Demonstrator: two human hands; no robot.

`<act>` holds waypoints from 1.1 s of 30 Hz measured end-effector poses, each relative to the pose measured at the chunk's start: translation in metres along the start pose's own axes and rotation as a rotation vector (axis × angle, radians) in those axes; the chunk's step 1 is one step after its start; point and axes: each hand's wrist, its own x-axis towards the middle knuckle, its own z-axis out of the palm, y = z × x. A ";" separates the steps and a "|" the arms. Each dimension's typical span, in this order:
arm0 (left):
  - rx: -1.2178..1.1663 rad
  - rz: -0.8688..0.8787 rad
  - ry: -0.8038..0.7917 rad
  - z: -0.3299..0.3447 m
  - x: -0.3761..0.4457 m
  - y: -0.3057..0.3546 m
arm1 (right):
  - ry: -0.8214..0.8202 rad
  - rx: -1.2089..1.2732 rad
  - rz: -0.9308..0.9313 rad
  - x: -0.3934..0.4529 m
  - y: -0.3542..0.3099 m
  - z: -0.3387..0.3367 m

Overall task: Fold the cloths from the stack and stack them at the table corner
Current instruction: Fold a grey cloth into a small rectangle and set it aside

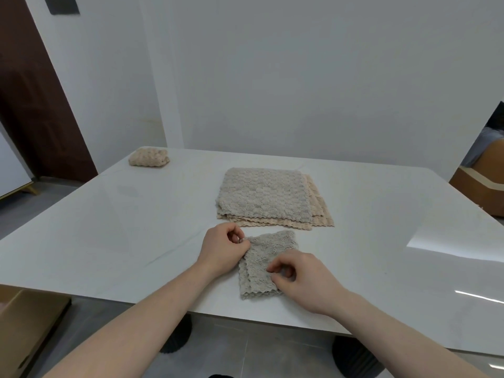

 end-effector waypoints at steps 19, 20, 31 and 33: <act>0.044 0.011 0.021 0.000 -0.003 0.000 | 0.129 -0.095 -0.087 -0.012 0.003 0.019; 0.044 0.009 0.025 0.000 -0.003 0.000 | 0.115 -0.105 -0.089 -0.011 0.003 0.017; -0.014 0.029 0.055 -0.002 -0.003 -0.002 | 0.247 0.182 0.071 -0.007 0.008 -0.019; 0.011 0.025 0.056 -0.002 -0.004 0.000 | 0.284 0.185 0.194 0.002 0.018 -0.019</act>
